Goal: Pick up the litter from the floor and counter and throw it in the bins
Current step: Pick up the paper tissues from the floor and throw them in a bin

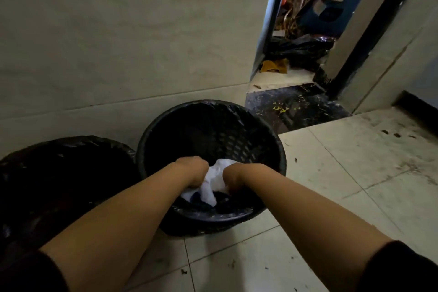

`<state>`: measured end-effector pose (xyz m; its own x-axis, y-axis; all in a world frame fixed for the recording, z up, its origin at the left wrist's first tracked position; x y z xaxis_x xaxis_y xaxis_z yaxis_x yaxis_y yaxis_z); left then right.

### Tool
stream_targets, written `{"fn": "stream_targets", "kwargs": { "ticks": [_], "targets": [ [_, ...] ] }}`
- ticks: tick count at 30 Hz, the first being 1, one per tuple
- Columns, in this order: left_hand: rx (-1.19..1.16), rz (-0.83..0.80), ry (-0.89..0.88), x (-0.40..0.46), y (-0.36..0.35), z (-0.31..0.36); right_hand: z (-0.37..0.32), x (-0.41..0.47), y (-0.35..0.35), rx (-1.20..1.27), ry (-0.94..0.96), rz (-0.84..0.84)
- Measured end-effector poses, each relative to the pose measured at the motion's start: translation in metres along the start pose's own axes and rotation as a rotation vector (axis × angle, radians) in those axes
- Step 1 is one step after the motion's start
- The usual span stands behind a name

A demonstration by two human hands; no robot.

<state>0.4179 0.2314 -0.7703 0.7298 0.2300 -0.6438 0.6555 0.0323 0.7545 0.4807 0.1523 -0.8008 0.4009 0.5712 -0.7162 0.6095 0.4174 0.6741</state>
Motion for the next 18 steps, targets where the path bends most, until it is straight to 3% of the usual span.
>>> {"fn": "stream_targets", "kwargs": {
  "ticks": [3,5,8,13,18],
  "targets": [
    [-0.017,-0.168,-0.026,0.008,-0.013,0.006,-0.005,-0.005,-0.011,-0.065,0.041,0.049],
    [-0.005,-0.147,-0.065,0.008,-0.01,0.008,-0.005,-0.018,-0.008,-0.005,0.007,-0.018],
    [0.052,0.039,-0.083,0.003,0.017,0.003,-0.004,-0.048,0.029,0.006,0.107,0.059],
    [-0.001,0.402,-0.022,-0.033,0.083,0.004,0.024,-0.108,0.092,0.215,0.161,0.548],
    [-0.167,0.711,-0.063,-0.068,0.128,0.058,0.085,-0.174,0.103,0.352,0.094,0.784]
  ]
}}
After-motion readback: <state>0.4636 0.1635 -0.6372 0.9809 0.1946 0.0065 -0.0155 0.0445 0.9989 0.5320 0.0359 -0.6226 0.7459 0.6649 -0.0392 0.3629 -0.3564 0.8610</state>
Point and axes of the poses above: each hand's wrist, its own x-axis towards the middle knuckle, its own y-axis out of the back of the hand, z = x × y, the point moved 4 cm from there along x, towards the middle knuckle, and after that the axes turned 7 degrees about x, right-handed, at the moved point
